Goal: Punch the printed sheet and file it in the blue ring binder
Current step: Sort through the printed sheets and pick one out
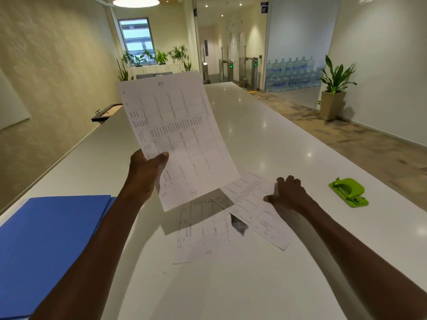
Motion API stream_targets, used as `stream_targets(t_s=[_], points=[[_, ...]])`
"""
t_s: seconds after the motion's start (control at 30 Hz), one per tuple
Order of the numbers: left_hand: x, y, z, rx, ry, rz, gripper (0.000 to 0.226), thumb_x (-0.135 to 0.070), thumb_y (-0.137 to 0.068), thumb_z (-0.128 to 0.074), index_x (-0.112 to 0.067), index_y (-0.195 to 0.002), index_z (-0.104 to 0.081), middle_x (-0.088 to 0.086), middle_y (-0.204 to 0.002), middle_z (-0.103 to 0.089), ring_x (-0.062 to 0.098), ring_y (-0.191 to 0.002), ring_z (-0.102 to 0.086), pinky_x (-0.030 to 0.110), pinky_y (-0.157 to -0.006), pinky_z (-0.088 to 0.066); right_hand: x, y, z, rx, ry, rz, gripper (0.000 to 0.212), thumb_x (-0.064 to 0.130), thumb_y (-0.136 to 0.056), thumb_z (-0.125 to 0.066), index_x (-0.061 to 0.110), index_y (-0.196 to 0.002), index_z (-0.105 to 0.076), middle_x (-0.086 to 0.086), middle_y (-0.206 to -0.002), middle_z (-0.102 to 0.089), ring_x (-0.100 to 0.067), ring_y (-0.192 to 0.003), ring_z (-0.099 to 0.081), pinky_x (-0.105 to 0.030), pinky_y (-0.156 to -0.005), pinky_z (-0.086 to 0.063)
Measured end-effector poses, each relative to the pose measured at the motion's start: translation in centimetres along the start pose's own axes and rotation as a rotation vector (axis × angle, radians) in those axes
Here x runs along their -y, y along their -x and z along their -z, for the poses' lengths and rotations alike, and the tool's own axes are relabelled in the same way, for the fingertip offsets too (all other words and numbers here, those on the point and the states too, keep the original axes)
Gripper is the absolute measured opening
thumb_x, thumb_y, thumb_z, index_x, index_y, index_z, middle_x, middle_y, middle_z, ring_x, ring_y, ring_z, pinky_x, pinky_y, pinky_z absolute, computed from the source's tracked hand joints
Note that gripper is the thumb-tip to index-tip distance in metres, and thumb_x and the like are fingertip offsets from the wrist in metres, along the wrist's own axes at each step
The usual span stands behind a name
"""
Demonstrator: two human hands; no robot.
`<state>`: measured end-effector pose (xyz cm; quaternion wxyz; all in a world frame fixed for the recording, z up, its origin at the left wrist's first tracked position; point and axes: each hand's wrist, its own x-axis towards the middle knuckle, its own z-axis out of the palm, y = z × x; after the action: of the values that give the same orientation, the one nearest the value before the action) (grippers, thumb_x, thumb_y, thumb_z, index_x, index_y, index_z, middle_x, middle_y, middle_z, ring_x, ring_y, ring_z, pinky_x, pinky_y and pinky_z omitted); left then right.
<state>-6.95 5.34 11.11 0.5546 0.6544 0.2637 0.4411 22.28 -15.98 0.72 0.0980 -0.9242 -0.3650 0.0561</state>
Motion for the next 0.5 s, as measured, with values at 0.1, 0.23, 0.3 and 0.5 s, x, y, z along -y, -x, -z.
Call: stream_targets(t_s=[0.1, 0.23, 0.3, 0.5], points=[[0.0, -0.3, 0.0, -0.006, 0.0, -0.007, 0.04, -0.003, -0.093, -0.058, -0.028, -0.123, -0.055, -0.004, -0.121, -0.064, 0.014, -0.108, -0.062, 0.036, -0.087, -0.053, 0.3, -0.9, 0.9, 0.09, 0.046, -0.025, 0.084, 0.062, -0.074, -0.067, 0.002, -0.127, -0.042, -0.02, -0.129, -0.041, -0.038, -0.121, -0.039, -0.044, -0.093, -0.039], [0.2, -0.7, 0.0, -0.002, -0.005, 0.002, 0.041, -0.003, -0.093, -0.058, -0.026, -0.127, -0.053, -0.005, -0.12, -0.064, 0.013, -0.105, -0.063, 0.036, -0.085, -0.054, 0.7, -2.1, 1.8, 0.214, 0.098, -0.053, 0.085, 0.065, -0.071, -0.069, 0.005, -0.126, -0.044, -0.019, -0.127, -0.042, -0.036, -0.119, -0.038, -0.045, -0.099, -0.038], [0.1, -0.5, 0.2, -0.004, 0.002, 0.002, 0.041, -0.002, -0.093, -0.058, -0.028, -0.124, -0.053, -0.007, -0.117, -0.064, 0.012, -0.104, -0.063, 0.034, -0.083, -0.054, 1.1, -2.3, 1.9, 0.24, 0.134, -0.074, 0.086, 0.067, -0.069, -0.068, 0.006, -0.125, -0.046, -0.017, -0.127, -0.044, -0.034, -0.118, -0.038, -0.042, -0.1, -0.037], [-0.1, 0.2, 0.7, -0.007, -0.015, 0.005, 0.04, -0.002, -0.093, -0.058, -0.027, -0.124, -0.052, -0.006, -0.117, -0.064, 0.009, -0.102, -0.063, 0.029, -0.08, -0.054, 2.3, -1.6, 2.8, 0.259, 0.07, -0.145, 0.088, 0.064, -0.071, -0.069, 0.005, -0.131, -0.041, -0.015, -0.127, -0.041, -0.033, -0.121, -0.038, -0.039, -0.097, -0.039]])
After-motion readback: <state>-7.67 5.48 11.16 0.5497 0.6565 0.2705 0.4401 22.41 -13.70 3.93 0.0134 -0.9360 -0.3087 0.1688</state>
